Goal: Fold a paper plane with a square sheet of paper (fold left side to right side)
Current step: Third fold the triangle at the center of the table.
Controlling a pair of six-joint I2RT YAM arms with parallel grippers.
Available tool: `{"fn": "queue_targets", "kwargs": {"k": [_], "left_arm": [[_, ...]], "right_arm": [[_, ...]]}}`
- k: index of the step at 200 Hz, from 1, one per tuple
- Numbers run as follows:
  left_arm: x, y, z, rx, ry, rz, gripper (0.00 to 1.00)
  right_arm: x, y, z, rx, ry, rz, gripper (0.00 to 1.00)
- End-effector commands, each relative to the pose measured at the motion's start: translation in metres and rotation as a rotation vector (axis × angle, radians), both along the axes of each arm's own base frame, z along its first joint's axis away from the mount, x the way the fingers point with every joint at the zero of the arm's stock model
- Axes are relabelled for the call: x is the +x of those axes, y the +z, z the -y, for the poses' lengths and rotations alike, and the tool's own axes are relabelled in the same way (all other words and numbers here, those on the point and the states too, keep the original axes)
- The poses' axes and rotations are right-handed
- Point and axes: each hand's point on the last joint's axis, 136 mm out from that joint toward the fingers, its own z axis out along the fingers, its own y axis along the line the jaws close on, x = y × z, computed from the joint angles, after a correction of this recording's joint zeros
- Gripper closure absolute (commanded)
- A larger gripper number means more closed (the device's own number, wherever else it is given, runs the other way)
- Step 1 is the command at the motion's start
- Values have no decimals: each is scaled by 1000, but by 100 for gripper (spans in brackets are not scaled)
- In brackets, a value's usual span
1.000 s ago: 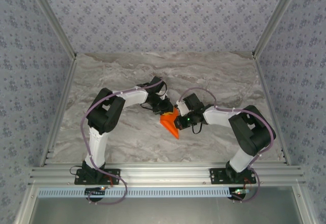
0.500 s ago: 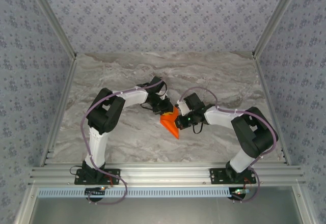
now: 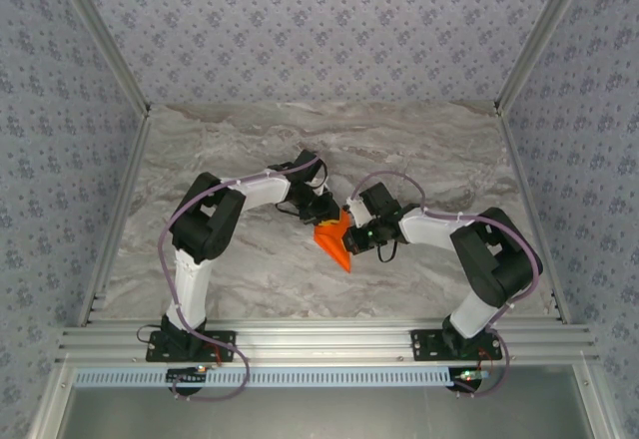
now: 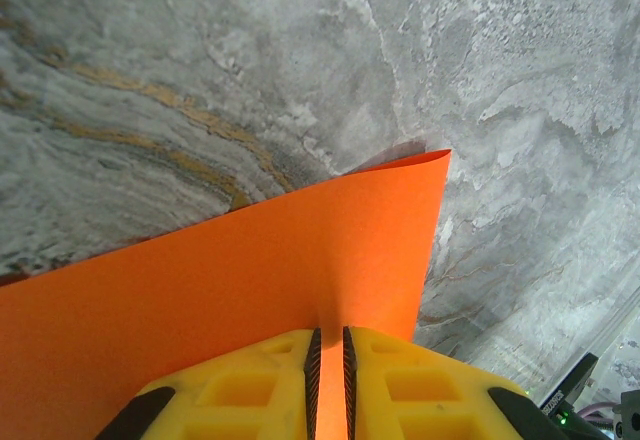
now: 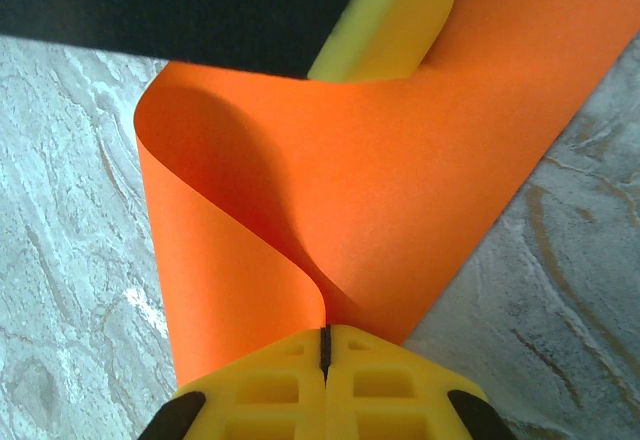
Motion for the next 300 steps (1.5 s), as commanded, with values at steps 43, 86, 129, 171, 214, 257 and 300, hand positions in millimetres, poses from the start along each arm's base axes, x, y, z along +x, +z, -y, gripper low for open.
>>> {"fn": "queue_targets", "kwargs": {"k": [43,86,129,171,214,257,300], "left_arm": [[-10,-13,-2,39,-11,-22,84],[-10,-13,-2,37,-11,-23,84],[-10,-9,-2,31,-13,-17,84],[-5,6,0,19,-24,10,82],[11,24,-5,8,-15,41,79],[31,40,-16,-4,9,66,75],[40,63,-49,2,68,135,78]], "right_arm": [[5,2,-3,-8,-4,4,100],[0,-7,0,-39,4,-28,100],[-10,-16,5,-80,24,-59,100],[-23,-26,13,-136,37,-110,100],[-32,-35,18,-172,46,-151,100],[-36,-37,16,-173,68,-160,100],[-35,-35,14,-168,75,-159,100]]}}
